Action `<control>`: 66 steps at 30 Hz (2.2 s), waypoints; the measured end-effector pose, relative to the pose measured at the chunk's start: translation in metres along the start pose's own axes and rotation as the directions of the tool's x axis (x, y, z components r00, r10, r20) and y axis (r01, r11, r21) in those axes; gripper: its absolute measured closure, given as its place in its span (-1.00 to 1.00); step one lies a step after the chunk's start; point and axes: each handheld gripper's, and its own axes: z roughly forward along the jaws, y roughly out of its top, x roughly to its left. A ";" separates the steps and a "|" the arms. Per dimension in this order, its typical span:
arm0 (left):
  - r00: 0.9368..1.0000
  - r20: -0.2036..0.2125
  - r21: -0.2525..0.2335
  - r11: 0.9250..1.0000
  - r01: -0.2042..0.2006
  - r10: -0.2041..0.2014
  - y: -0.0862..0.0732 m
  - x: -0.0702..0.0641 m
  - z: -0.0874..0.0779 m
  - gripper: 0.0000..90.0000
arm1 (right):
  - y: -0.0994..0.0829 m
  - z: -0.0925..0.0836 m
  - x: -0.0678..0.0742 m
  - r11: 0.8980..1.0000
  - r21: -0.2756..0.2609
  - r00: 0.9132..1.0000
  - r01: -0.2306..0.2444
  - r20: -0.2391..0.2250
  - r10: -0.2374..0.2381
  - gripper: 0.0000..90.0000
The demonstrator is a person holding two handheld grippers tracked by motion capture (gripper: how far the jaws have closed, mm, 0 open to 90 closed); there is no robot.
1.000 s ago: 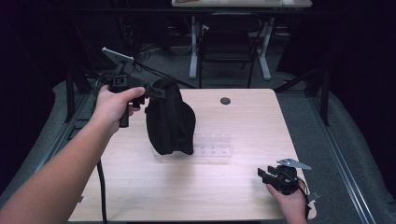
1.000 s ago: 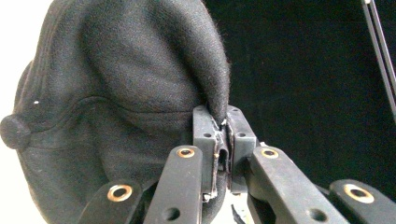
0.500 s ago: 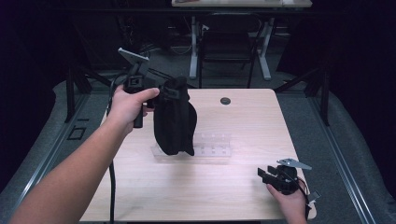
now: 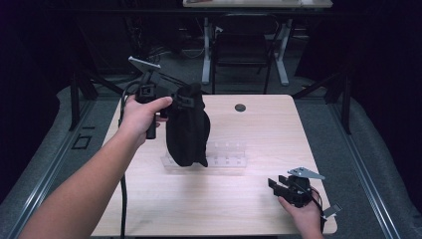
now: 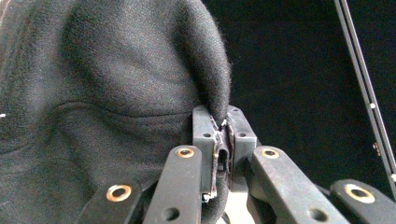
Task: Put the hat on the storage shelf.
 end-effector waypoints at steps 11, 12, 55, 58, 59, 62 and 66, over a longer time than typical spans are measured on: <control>1.000 0.018 0.008 1.000 -0.006 0.006 -0.002 -0.001 0.003 0.89 | 0.029 0.004 0.029 0.996 0.010 0.996 0.084 -0.033 -0.083 0.23; 1.000 0.018 0.008 1.000 -0.006 0.006 -0.002 -0.001 0.003 0.89 | 0.033 0.005 0.031 0.994 0.025 0.994 0.107 -0.040 -0.106 0.23; 0.999 0.022 0.016 1.000 -0.024 0.023 -0.002 -0.007 0.011 0.88 | 0.085 0.052 0.160 0.947 0.024 0.906 0.321 -0.299 -0.300 0.41; 0.999 0.024 0.017 1.000 -0.023 0.022 -0.002 -0.008 0.011 0.87 | 0.086 0.053 0.164 0.945 0.020 0.905 0.326 -0.294 -0.306 0.44; 0.999 0.024 0.019 1.000 -0.023 0.023 -0.002 -0.008 0.012 0.87 | 0.087 0.053 0.164 0.943 0.018 0.903 0.333 -0.295 -0.313 0.44; 0.999 0.025 0.019 1.000 -0.023 0.022 -0.002 -0.008 0.012 0.87 | 0.088 0.053 0.169 0.943 0.008 0.900 0.334 -0.301 -0.316 0.46; 0.999 0.024 0.018 1.000 -0.025 0.025 -0.002 -0.008 0.012 0.87 | 0.090 0.052 0.173 0.940 0.003 0.900 0.340 -0.289 -0.325 0.52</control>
